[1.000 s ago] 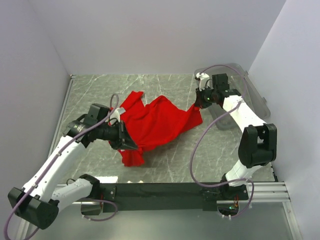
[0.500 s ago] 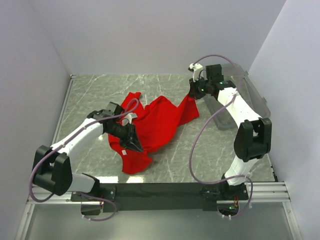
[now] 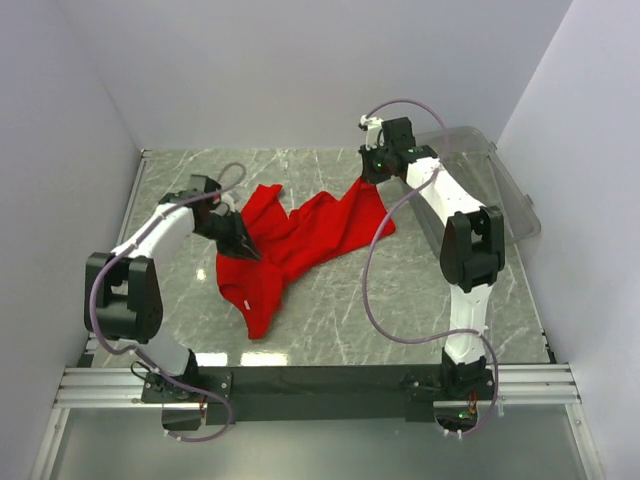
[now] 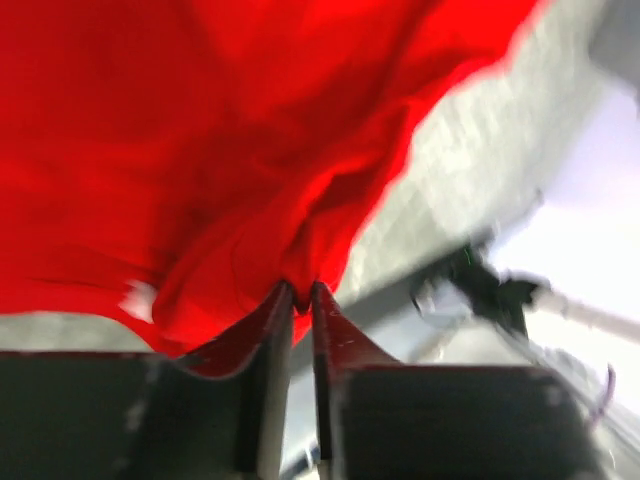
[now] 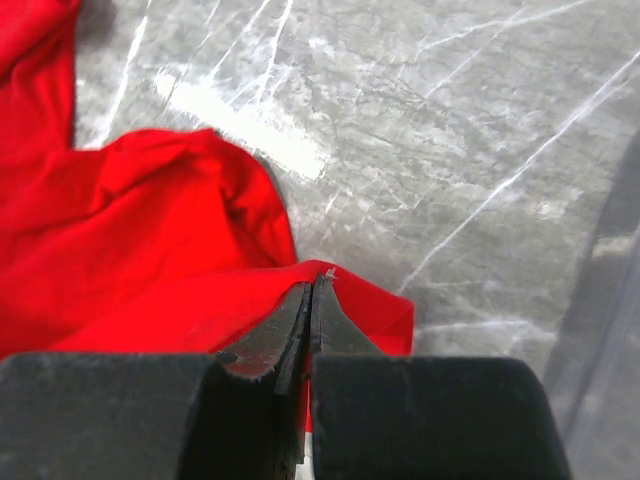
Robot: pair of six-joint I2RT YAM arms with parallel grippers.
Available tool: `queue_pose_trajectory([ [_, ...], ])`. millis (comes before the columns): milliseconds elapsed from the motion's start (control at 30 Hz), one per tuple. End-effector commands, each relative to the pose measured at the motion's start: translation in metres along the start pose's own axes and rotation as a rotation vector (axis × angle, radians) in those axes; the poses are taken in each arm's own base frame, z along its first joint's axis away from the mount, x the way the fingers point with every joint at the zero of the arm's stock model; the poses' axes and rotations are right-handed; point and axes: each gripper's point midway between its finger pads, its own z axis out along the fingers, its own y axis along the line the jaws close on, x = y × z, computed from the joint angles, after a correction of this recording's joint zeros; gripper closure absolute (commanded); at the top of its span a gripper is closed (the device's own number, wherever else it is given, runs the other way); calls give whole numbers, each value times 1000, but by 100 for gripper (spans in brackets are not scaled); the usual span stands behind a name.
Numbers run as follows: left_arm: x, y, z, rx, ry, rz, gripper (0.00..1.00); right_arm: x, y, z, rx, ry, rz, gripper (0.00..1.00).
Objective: Fold and stack the t-shirts
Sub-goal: Flatten the tshirt out
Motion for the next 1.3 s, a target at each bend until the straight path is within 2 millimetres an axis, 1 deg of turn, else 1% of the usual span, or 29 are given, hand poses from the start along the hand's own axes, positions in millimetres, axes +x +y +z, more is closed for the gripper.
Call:
queue_pose_trajectory([
  [0, -41, 23, -2, -115, -111, 29, 80, -23, -8, 4, 70, -62, 53, 100],
  [67, -53, 37, 5, -183, -118, 17, 72, -14, -5, 10, 52, -36, 61, 100],
  [100, -63, 36, 2, -205, -146, 27, 71, -9, -3, 13, 44, -26, 69, 100],
  [133, -71, 42, 0, -251, -174, 29, 66, -8, 0, 14, 36, -25, 69, 100],
  [167, -79, 43, -4, -276, -205, 36, 63, -6, 1, 14, 31, -22, 70, 100],
  [200, -92, 35, -15, -291, -257, 57, 57, -1, 2, 15, 27, -13, 73, 100],
  [233, -99, 29, -26, -298, -300, 78, 55, -3, 3, 13, 22, -21, 73, 100],
  [267, -104, 19, -35, -283, -336, 98, 46, -1, 5, 13, 16, -16, 71, 100],
  [300, -110, 5, -46, -257, -377, 128, 40, 1, 6, 13, 12, -15, 70, 100],
  [333, -107, -14, -57, -202, -397, 165, 18, 0, 7, 10, 7, -18, 68, 100],
  [367, -103, -24, -61, -177, -397, 184, 14, 2, 7, 9, 6, -16, 67, 100],
  [400, -95, -30, -62, -161, -375, 189, 14, -1, 9, 5, 2, -27, 61, 100],
  [433, -80, -32, -61, -165, -333, 187, 15, 0, 8, 4, 3, -29, 63, 100],
  [467, -62, -33, -48, -186, -283, 211, 15, 4, 8, 4, 1, -24, 63, 100],
  [500, -49, -29, -40, -208, -248, 207, 17, 3, 9, 3, -1, -28, 63, 100],
  [533, -26, -31, -31, -232, -196, 227, 18, 4, 11, 2, -6, -28, 62, 100],
  [567, -13, -15, -21, -296, -169, 202, 19, 7, 11, 2, -9, -23, 67, 100],
  [600, -2, -11, -16, -320, -151, 195, 21, 8, 13, 1, -12, -20, 69, 100],
  [633, 12, -12, -11, -334, -135, 212, 22, 9, 12, 1, -14, -18, 70, 100],
  [667, 19, -2, -7, -376, -129, 176, 24, 14, 13, 2, -18, -10, 74, 100],
  [700, 24, 0, -5, -394, -128, 168, 30, 15, 14, 2, -21, -10, 73, 100],
  [767, 33, 2, -3, -437, -124, 153, 35, 18, 15, 2, -22, -2, 76, 100],
  [833, 31, 10, -2, -514, -152, 157, 38, 19, 14, 3, -22, 2, 80, 100],
  [900, 29, 12, 1, -534, -159, 147, 47, 22, 15, 4, -23, 9, 86, 100],
  [933, 25, 19, 4, -570, -167, 149, 48, 22, 15, 3, -26, 8, 88, 100],
  [1000, 24, 22, 10, -586, -155, 154, 50, 24, 16, 2, -27, 9, 92, 100],
  [1033, 24, 24, 18, -592, -135, 158, 52, 24, 16, 1, -26, 8, 92, 100],
  [1133, 25, 27, 33, -602, -100, 180, 52, 26, 16, -1, -22, 9, 95, 100],
  [1267, 23, 31, 42, -641, -88, 197, 52, 30, 15, -3, -22, 12, 106, 100],
])
